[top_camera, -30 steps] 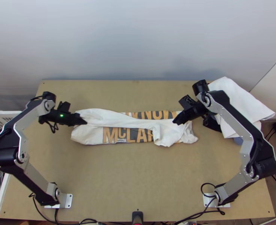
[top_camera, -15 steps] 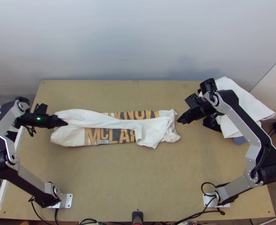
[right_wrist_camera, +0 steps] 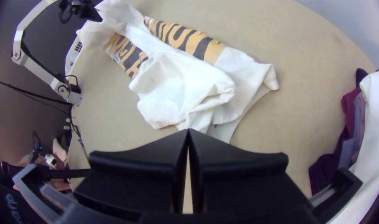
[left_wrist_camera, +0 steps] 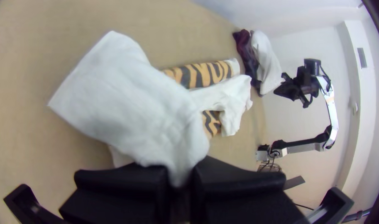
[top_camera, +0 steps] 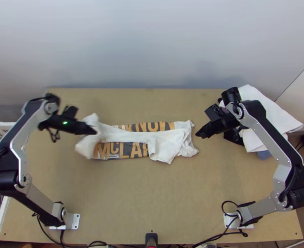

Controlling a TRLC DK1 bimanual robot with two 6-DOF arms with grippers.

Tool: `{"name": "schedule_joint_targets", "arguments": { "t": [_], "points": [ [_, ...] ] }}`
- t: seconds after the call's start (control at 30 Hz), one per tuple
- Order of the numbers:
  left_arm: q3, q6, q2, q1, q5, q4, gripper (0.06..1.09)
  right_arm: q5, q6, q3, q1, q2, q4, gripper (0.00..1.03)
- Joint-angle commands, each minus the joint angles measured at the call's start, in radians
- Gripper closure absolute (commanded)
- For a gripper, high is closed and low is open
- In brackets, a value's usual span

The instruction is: Fold the t-shirt

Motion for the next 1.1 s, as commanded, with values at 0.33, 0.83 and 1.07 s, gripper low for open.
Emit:
{"name": "schedule_joint_targets", "arguments": {
  "t": [0.33, 0.83, 1.07],
  "points": [
    [0.357, -0.306, 0.253, -0.447, 0.067, 0.15, 1.04, 0.027, 0.063, -0.098, -0.034, -0.124, -0.002, 1.0],
    [0.813, -0.387, 0.598, -0.698, 0.064, 0.171, 1.04, 0.093, 0.111, -0.255, -0.138, -0.232, -0.002, 1.0],
    [0.863, -0.481, 0.705, -0.737, 0.062, 0.319, 1.04, 0.094, 0.126, -0.269, -0.154, -0.25, -0.002, 1.0]
  ]
}}
